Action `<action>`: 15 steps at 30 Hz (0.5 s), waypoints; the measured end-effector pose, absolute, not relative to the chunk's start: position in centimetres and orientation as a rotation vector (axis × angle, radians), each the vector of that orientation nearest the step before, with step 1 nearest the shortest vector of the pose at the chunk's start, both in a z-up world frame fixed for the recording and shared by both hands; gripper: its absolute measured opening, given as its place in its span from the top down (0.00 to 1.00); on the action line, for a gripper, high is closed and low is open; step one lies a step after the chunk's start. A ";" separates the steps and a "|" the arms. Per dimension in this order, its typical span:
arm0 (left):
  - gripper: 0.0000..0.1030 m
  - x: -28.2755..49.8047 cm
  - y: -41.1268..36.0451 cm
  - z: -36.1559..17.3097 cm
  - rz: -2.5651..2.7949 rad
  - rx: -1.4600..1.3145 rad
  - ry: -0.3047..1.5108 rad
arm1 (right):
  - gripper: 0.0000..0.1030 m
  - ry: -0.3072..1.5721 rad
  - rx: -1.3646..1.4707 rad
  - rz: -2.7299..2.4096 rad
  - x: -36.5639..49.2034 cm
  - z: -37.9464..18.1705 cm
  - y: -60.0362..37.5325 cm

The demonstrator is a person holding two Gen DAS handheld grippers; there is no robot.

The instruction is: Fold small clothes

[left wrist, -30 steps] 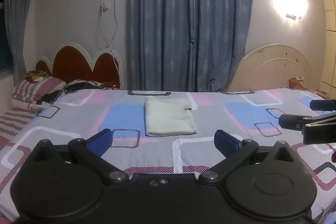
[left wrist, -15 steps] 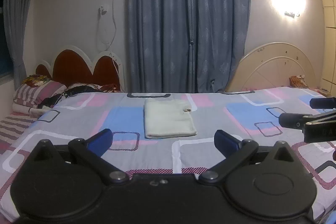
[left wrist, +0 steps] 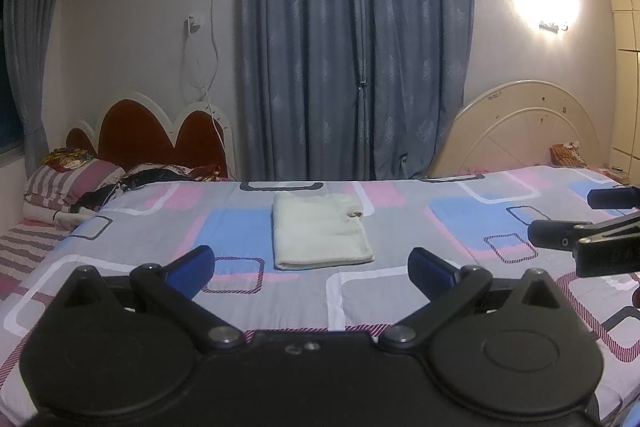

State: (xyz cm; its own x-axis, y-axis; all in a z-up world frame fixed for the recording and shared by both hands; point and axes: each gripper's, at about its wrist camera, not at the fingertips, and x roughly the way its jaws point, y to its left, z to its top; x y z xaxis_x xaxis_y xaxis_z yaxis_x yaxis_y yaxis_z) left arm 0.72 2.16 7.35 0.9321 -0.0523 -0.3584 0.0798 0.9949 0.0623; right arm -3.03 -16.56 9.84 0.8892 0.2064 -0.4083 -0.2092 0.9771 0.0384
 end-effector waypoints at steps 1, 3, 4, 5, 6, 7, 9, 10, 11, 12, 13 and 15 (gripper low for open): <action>0.00 0.7 2.2 7.4 -0.068 0.076 0.364 | 0.00 0.424 -0.008 0.218 -3.0 9.8 -16.7; 0.00 0.8 2.1 7.4 -0.068 0.078 0.364 | 0.00 0.424 -0.007 0.219 -3.0 9.8 -16.7; 0.00 0.7 2.1 7.3 -0.067 0.079 0.363 | 0.00 0.423 -0.007 0.221 -3.0 9.7 -16.8; 0.00 0.7 2.1 7.3 -0.066 0.078 0.364 | 0.00 0.423 -0.007 0.224 -3.0 9.6 -17.0; 0.00 0.7 2.1 7.3 -0.067 0.078 0.363 | 0.00 0.423 -0.008 0.224 -3.0 9.6 -16.9; 0.00 0.8 2.1 7.4 -0.068 0.078 0.363 | 0.00 0.422 -0.008 0.225 -2.9 9.6 -17.1; 0.00 0.9 2.1 7.5 -0.068 0.080 0.360 | 0.00 0.423 -0.006 0.226 -2.9 9.6 -17.1; 0.00 0.9 2.1 7.5 -0.069 0.081 0.360 | 0.00 0.424 -0.005 0.226 -2.9 9.6 -17.1; 0.00 0.8 2.1 7.4 -0.069 0.081 0.358 | 0.00 0.423 -0.003 0.229 -2.9 9.6 -17.5; 0.00 0.7 2.1 7.4 -0.068 0.081 0.357 | 0.00 0.423 -0.003 0.231 -3.0 9.6 -17.6; 0.00 0.8 2.2 7.4 -0.070 0.080 0.359 | 0.00 0.421 -0.003 0.230 -3.0 9.6 -17.6; 0.00 0.8 2.1 7.5 -0.070 0.080 0.359 | 0.00 0.424 -0.005 0.230 -2.9 9.6 -17.8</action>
